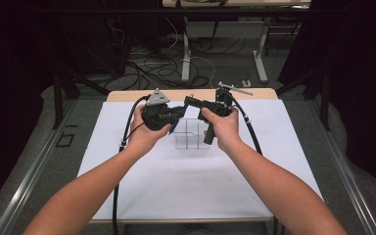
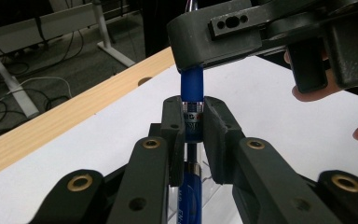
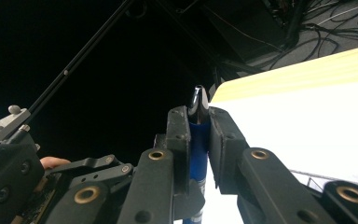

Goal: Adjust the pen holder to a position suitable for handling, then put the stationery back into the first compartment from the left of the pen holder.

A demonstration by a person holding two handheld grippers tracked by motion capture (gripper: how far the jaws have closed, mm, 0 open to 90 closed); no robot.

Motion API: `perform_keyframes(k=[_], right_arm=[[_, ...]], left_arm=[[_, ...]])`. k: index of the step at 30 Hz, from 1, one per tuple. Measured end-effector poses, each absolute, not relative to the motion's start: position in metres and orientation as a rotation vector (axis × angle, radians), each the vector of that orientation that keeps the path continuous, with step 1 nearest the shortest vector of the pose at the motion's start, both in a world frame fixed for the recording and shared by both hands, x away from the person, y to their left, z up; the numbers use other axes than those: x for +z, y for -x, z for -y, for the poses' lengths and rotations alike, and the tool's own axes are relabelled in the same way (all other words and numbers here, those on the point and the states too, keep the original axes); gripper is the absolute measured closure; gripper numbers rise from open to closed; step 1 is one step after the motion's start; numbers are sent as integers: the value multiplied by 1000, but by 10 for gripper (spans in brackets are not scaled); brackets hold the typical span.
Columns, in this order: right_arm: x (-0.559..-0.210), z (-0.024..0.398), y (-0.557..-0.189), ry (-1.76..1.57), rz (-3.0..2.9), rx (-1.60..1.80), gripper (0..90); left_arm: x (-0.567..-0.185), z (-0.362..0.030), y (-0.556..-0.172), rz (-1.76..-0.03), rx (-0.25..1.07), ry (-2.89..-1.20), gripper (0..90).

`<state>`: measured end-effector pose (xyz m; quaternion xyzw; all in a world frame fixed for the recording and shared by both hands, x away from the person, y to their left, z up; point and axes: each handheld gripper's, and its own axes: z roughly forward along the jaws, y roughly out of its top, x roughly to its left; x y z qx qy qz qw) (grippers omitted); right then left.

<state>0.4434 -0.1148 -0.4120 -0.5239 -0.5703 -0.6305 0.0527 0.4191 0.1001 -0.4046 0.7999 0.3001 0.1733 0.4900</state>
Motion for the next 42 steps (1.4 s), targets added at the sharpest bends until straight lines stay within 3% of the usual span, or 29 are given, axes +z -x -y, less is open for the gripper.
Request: perform_keyframes(k=[4, 6, 22, 33, 38, 42], right_arm=[[-412, 111, -445, 1589, 1788, -1916, 805], [-411, 108, -446, 1592, 1839, -1935, 805], [-399, 98, -445, 1472, 2306, -2090, 804], [-400, 81, -439, 1269, 2670, -2077, 804], [-405, 75, -440, 1237, 2711, -2058, 804], [-409, 71, -442, 1229, 2721, -2037, 804]], left_arm=[[-406, -102, -419, -740, 421, -1955, 776], [-406, -104, -419, -749, 428, -1956, 697], [-406, -139, -422, -900, 470, -1905, 418], [-414, -147, -425, -997, 473, -1901, 317], [-416, -151, -428, -1039, 399, -1913, 287], [-418, -155, -430, -1055, 381, -1902, 191]])
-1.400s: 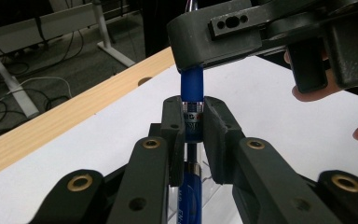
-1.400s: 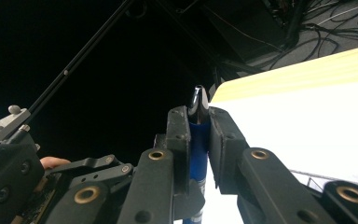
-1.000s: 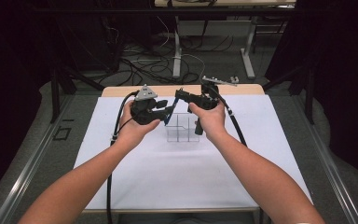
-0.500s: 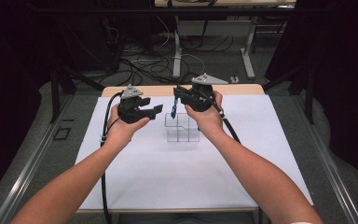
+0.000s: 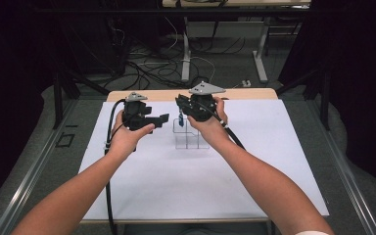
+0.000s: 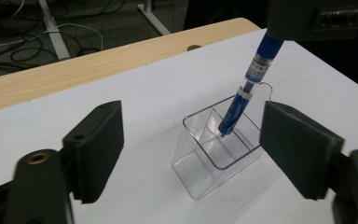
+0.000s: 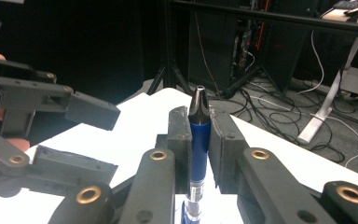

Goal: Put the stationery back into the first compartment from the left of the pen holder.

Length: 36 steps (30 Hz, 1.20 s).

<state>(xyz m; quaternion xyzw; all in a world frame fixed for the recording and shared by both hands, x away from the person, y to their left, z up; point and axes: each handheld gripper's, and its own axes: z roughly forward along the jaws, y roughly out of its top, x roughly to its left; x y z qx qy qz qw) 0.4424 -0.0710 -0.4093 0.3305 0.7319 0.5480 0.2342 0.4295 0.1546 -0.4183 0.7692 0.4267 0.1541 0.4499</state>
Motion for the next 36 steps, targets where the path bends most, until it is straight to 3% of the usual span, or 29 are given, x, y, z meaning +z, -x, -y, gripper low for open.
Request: perform_keyframes(k=[6, 11, 15, 30, 36], right_arm=[[-414, 69, -444, -919, -2038, 1488, 803], [-421, 67, -445, -937, -2044, 1486, 803], [-425, 64, -444, -952, -2051, 1481, 803], [-434, 58, -449, -979, -2080, 1460, 798], [-428, 62, -448, -959, -2068, 1472, 607]], left_arm=[[-423, -159, -431, -1133, 377, -1870, 87], [-425, -160, -431, -1183, 393, -1822, 72], [-426, -161, -430, -1199, 382, -1820, 3], [-437, -170, -434, -1261, 388, -1810, 2], [-437, -173, -434, -1270, 379, -1816, 2]])
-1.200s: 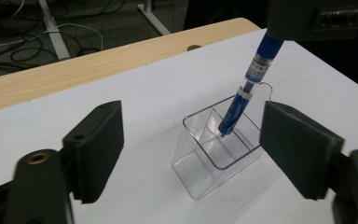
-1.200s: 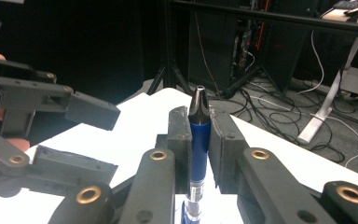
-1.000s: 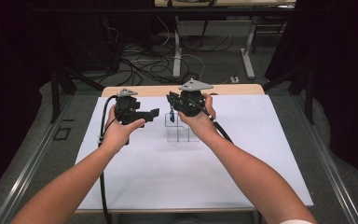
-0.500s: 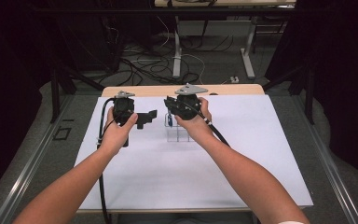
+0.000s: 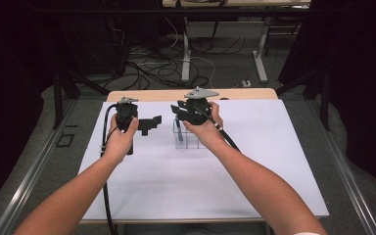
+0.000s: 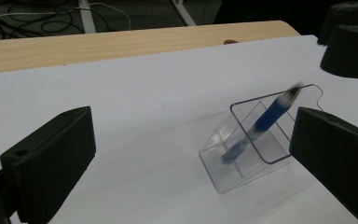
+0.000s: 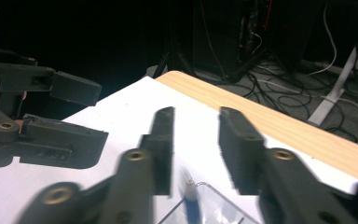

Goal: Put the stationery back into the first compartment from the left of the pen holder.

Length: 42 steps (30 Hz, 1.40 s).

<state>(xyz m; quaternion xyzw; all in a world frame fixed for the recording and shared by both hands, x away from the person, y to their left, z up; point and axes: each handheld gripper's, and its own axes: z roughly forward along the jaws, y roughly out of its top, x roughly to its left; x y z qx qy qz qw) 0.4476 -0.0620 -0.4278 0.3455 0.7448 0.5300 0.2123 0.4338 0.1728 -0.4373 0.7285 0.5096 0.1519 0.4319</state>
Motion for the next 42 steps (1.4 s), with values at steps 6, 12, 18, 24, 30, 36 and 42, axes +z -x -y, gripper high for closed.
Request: perform_keyframes(k=[6, 12, 18, 24, 30, 36, 42], right_arm=[[-417, 74, -447, -977, -2064, 1508, 435], [-407, 94, -442, -977, -2089, 1514, 341], [-403, 118, -433, -1004, -2102, 1404, 166], [-402, 151, -425, -1087, -2081, 1320, 151], [-403, 191, -423, -1198, -2024, 1255, 145], [-409, 224, -412, -1271, -1954, 1242, 146], [-421, 250, -395, -1311, -1920, 1266, 150]], left_arm=[[-437, -176, -433, -1272, 385, -1812, 3], [-435, -181, -430, -1272, 391, -1807, 4], [-429, -188, -425, -1269, 402, -1782, 6], [-424, -194, -418, -1273, 412, -1769, 8], [-421, -202, -410, -1294, 423, -1754, 8], [-421, -213, -399, -1316, 420, -1745, 8], [-430, -224, -388, -1339, 416, -1687, 11]])
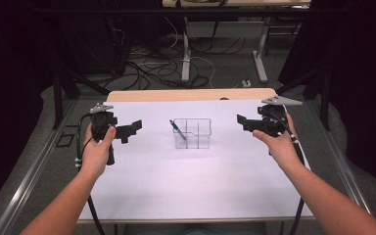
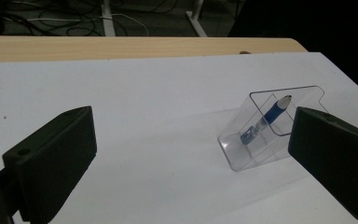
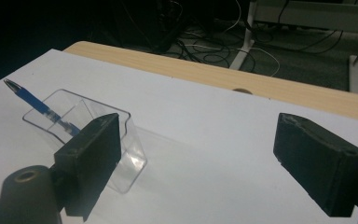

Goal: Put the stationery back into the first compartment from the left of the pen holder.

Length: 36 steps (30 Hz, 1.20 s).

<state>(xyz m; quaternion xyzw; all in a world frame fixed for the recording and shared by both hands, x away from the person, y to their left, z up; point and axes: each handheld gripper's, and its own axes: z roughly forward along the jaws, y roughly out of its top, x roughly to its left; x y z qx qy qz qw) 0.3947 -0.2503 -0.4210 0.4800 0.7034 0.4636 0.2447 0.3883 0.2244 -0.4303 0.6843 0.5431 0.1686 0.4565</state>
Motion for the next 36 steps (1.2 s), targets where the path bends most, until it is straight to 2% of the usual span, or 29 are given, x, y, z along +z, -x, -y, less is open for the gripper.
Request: perform_keyframes(k=[23, 36], right_arm=[[-488, 323, -349, -1528, -1781, 1205, 150], [-518, 347, -334, -1650, -1709, 1245, 154]], left_arm=[[-482, -290, -345, -1499, 402, -1543, 23], [-509, -305, -338, -1500, 391, -1515, 28]])
